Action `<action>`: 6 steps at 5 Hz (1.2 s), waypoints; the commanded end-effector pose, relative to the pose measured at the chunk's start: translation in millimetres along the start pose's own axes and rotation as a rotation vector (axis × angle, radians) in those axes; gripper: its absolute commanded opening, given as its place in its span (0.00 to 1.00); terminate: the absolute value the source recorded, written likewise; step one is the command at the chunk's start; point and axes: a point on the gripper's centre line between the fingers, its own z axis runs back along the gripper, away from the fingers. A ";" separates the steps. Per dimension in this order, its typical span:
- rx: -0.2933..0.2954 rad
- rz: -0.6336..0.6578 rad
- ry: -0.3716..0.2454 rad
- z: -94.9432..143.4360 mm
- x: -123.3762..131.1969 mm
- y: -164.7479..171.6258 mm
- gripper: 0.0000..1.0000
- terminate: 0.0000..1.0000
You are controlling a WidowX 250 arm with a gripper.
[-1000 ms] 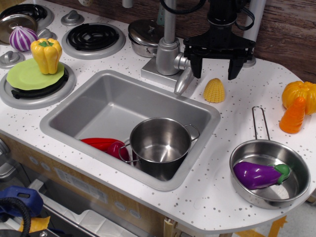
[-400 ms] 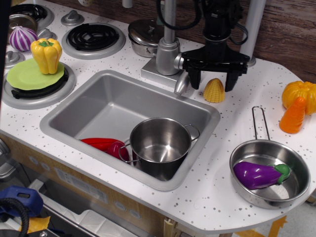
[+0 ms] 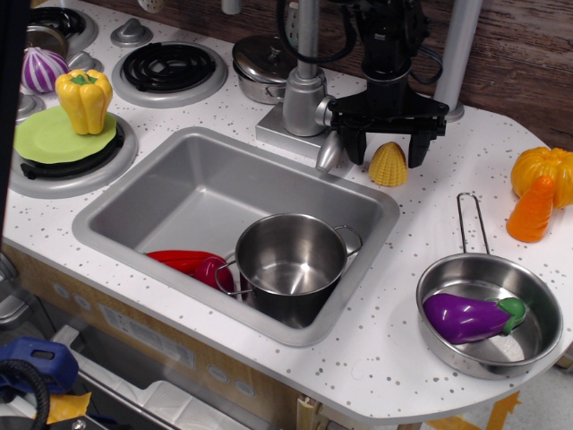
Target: Put corn in pot which is in sink
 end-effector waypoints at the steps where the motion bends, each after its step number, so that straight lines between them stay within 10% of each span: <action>1: -0.035 0.047 -0.070 11.4 16.0 0.0 0.00 0.00; 3: -0.045 0.067 -0.100 12.6 13.0 -2.3 0.00 0.00; 6: 0.105 0.050 -0.052 66.1 16.8 1.2 0.00 0.00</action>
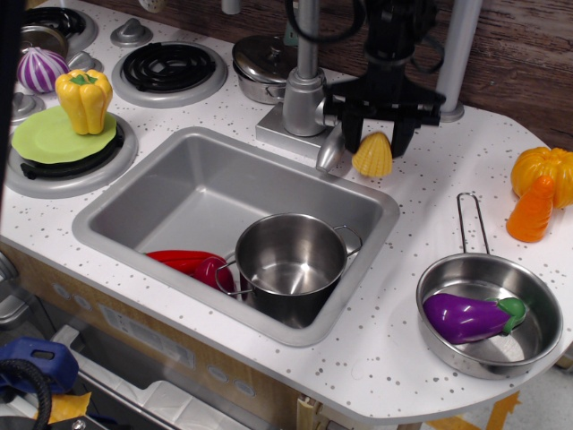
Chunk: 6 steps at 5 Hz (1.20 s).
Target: Put corn in pot which is in sink
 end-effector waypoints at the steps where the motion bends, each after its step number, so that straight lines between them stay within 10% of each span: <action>1: -0.024 0.037 -0.085 41.3 6.5 5.0 0.00 0.00; 6: -0.025 0.195 -0.004 42.7 -57.7 54.2 0.00 0.00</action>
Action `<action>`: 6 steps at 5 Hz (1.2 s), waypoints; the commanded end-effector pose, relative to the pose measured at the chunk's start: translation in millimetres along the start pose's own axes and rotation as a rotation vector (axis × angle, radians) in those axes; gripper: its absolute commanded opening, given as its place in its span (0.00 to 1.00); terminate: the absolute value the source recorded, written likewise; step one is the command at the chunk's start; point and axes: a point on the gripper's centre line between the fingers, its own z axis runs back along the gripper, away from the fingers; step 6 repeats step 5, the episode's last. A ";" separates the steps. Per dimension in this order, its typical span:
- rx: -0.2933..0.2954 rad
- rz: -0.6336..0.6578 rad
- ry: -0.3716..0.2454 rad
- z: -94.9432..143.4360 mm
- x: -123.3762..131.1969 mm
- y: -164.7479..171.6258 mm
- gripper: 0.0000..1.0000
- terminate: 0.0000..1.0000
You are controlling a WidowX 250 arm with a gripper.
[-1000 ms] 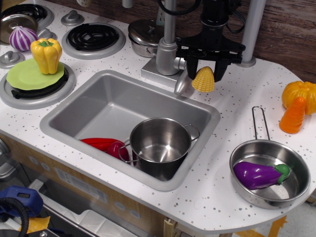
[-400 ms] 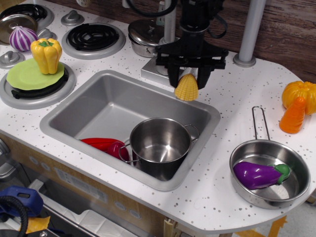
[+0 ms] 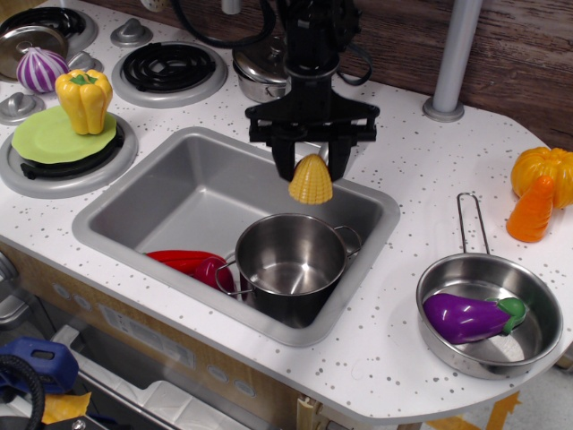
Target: Put corn in pot which is in sink
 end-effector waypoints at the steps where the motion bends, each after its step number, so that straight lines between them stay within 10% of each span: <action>1: -0.019 0.049 -0.042 31.2 0.9 0.8 0.00 0.00; 2: -0.011 0.081 -0.028 35.0 -1.9 -0.3 1.00 0.00; 4: -0.011 0.081 -0.028 35.0 -1.9 -0.3 1.00 0.00; 5: -0.011 0.081 -0.028 35.0 -1.9 -0.3 1.00 1.00; 6: -0.011 0.081 -0.028 35.0 -1.9 -0.3 1.00 1.00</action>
